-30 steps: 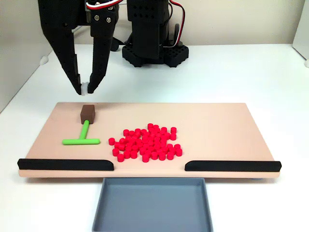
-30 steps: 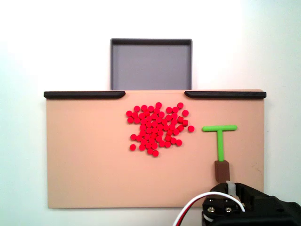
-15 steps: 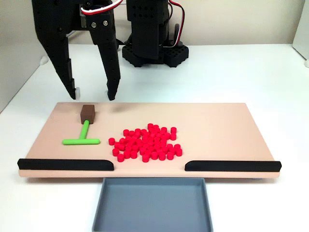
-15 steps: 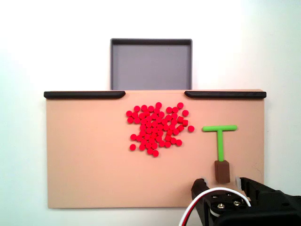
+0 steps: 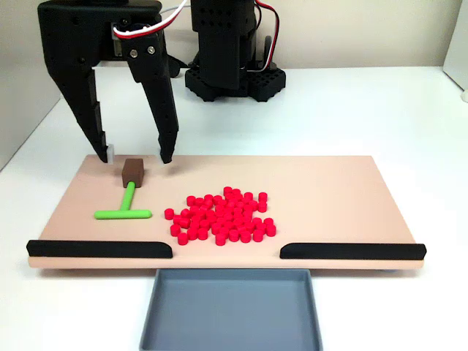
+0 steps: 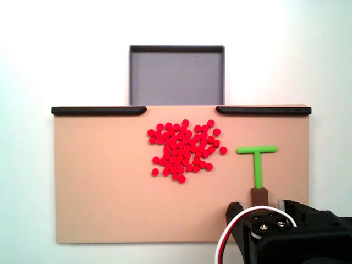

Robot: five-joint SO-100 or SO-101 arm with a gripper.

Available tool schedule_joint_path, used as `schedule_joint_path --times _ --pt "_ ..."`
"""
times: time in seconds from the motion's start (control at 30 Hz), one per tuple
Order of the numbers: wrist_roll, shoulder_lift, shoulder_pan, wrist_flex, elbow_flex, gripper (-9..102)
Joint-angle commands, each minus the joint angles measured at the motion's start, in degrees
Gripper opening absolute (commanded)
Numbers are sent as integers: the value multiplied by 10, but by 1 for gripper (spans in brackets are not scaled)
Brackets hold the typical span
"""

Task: Grasp a green tool by the dark brown handle.

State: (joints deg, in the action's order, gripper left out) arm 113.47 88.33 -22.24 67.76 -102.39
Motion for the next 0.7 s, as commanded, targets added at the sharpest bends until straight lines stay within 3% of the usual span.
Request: schedule_joint_path --times 0.0,0.67 --pt "-7 -1 2 -2 21 21" --pt "-39 -20 19 -2 30 15"
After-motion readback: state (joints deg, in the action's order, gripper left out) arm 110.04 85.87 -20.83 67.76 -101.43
